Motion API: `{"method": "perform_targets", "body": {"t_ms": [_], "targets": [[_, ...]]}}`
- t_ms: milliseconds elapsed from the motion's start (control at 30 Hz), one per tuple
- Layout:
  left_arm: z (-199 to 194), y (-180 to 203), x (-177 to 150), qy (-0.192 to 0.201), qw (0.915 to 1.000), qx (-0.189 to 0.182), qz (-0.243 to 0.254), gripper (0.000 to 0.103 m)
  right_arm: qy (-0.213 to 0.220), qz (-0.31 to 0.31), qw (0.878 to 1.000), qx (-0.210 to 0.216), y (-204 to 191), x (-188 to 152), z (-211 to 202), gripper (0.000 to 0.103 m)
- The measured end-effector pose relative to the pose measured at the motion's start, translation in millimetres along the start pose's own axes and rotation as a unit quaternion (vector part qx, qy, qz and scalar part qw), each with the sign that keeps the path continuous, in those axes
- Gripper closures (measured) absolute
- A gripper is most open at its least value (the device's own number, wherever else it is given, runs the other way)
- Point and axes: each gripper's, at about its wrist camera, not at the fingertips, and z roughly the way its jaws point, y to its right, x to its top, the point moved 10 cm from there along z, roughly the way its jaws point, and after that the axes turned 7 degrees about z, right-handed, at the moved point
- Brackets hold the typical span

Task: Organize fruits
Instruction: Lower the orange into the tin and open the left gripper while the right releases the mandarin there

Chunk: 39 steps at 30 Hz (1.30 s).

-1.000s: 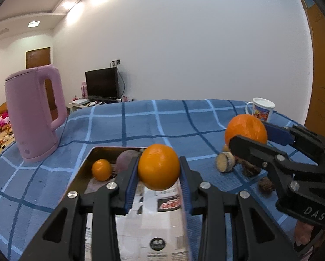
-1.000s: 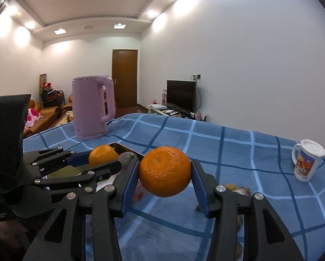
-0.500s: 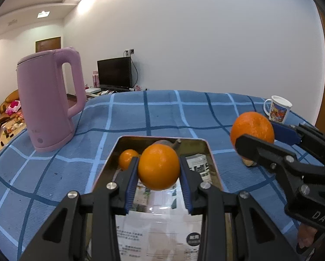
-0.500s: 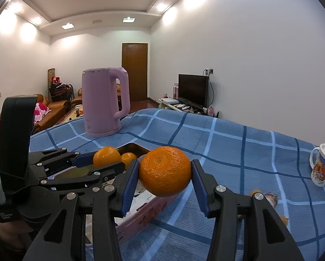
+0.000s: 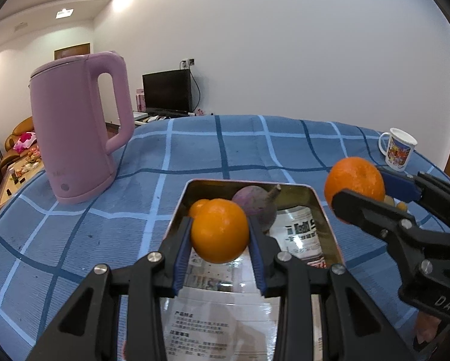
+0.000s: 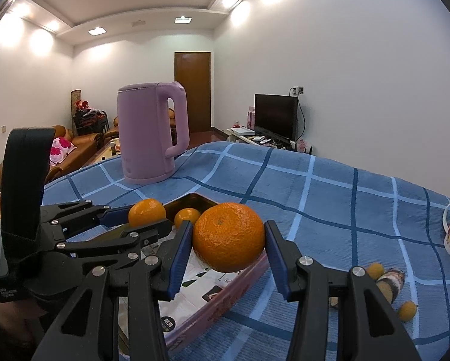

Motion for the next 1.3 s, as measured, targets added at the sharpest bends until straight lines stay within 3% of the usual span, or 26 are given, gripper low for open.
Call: {"method": "perform_targets", "body": {"t_ms": [533, 967, 1300], "targets": [[16, -24, -9, -0.035, 0.9993, 0.012, 0.003, 0.066, -0.038, 0.003, 0.999, 0.013, -8, -12, 25, 0.053], [16, -16, -9, -0.038, 0.9987, 0.015, 0.029, 0.066, -0.062, -0.008, 0.998, 0.015, -17, -21, 35, 0.053], [23, -12, -15, -0.062, 0.9973, 0.009, 0.037, 0.066, -0.082, 0.001, 0.997, 0.007, -14, -24, 43, 0.053]]}}
